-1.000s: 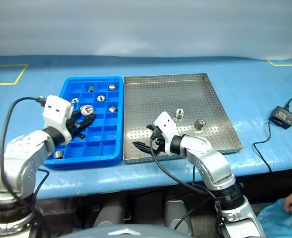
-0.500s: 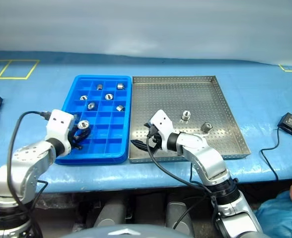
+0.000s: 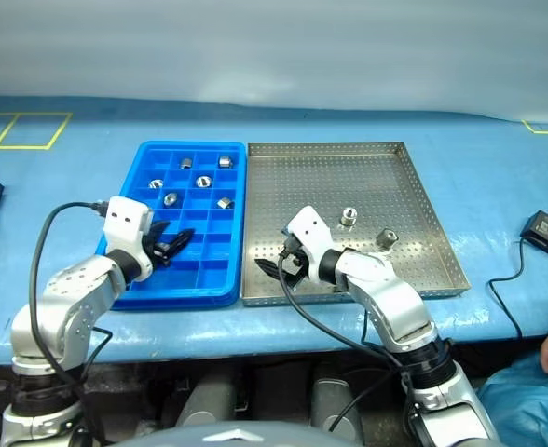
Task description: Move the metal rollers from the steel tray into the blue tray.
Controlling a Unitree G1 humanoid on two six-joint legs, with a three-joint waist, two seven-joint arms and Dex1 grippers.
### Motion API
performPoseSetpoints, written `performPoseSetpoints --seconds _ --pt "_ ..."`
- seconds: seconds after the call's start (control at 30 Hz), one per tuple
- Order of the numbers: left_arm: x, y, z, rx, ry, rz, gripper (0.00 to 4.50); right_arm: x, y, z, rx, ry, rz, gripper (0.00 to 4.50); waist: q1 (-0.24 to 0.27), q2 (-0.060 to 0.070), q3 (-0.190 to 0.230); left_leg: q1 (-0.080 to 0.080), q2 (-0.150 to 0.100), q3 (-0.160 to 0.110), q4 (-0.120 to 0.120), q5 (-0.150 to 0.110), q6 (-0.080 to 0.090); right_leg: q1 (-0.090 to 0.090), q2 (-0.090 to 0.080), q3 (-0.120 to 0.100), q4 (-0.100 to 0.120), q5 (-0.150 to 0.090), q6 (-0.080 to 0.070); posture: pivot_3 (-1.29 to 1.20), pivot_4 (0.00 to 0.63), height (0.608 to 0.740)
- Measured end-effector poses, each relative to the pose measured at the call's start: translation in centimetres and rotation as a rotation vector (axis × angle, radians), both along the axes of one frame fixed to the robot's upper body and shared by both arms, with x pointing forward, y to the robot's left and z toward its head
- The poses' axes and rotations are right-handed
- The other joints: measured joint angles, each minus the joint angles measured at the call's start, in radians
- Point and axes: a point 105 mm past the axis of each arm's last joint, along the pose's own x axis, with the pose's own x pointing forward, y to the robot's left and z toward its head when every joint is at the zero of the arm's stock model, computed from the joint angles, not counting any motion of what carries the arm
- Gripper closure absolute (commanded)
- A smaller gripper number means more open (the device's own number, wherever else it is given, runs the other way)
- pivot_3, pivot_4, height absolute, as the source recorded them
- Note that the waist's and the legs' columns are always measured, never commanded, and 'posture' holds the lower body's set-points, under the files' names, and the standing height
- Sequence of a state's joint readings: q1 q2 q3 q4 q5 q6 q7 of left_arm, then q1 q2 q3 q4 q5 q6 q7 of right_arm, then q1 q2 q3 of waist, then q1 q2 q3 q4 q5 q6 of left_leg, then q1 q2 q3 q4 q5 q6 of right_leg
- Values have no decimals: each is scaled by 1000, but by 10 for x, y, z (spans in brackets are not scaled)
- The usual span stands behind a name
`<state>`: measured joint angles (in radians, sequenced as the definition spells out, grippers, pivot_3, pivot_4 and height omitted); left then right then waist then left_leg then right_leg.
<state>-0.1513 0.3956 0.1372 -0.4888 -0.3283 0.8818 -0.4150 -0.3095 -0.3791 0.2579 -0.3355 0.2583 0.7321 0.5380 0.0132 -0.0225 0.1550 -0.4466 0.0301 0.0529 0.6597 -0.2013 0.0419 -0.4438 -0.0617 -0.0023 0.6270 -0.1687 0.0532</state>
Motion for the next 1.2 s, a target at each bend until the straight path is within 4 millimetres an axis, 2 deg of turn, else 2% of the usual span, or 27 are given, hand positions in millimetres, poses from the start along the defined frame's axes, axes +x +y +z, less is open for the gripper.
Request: performPoseSetpoints --seconds 0.1,0.2,0.4,0.53,0.63,0.8,1.0,1.1,1.2 --pt "-7 -25 10 -6 -61 -150 1601 13 -14 5 20 -6 -139 0 -4 0 0 0 0 0 0 0 0 0 0 0 0 1 -1 -23 150 740" --pt "-16 -43 7 -16 -60 -261 1601 28 -30 6 26 11 -306 0 -14 0 0 0 0 1 0 0 0 0 0 1 0 1 -2 -38 150 740" --pt "-21 -60 0 -19 -53 -354 1601 51 -60 -1 9 35 -570 0 -36 0 0 0 0 1 0 1 1 0 1 1 0 0 0 -70 150 740" --pt "-22 -68 -2 -28 -49 -382 1601 65 -62 -2 58 46 -651 0 -54 1 0 0 -1 1 0 1 1 0 2 1 1 0 0 -71 150 740" --pt "-21 -72 -2 -27 -50 -398 1601 74 -60 -11 103 88 -708 0 -59 1 0 0 -1 1 -1 1 1 0 2 1 1 0 0 -70 150 740" --pt "-20 -69 -5 -9 -38 -396 1601 85 -64 -27 156 157 -792 0 -68 1 0 0 -1 1 -1 1 2 0 2 1 0 0 0 -60 150 740" --pt "-21 -68 -7 -5 -33 -394 1601 94 -65 -31 163 149 -835 0 -77 1 0 0 -1 1 -2 1 2 0 2 1 1 0 0 -44 150 740" --pt "-21 -67 -7 -3 -30 -391 1553 97 -66 -34 159 164 -850 532 -79 1 0 0 -1 1 -2 1 2 0 2 1 1 0 0 -40 150 740" --pt "-21 -66 -8 -3 -27 -387 1553 99 -66 -38 149 177 -856 1538 -79 1 1 0 -1 1 -2 1 2 0 2 1 1 0 0 -38 150 740"
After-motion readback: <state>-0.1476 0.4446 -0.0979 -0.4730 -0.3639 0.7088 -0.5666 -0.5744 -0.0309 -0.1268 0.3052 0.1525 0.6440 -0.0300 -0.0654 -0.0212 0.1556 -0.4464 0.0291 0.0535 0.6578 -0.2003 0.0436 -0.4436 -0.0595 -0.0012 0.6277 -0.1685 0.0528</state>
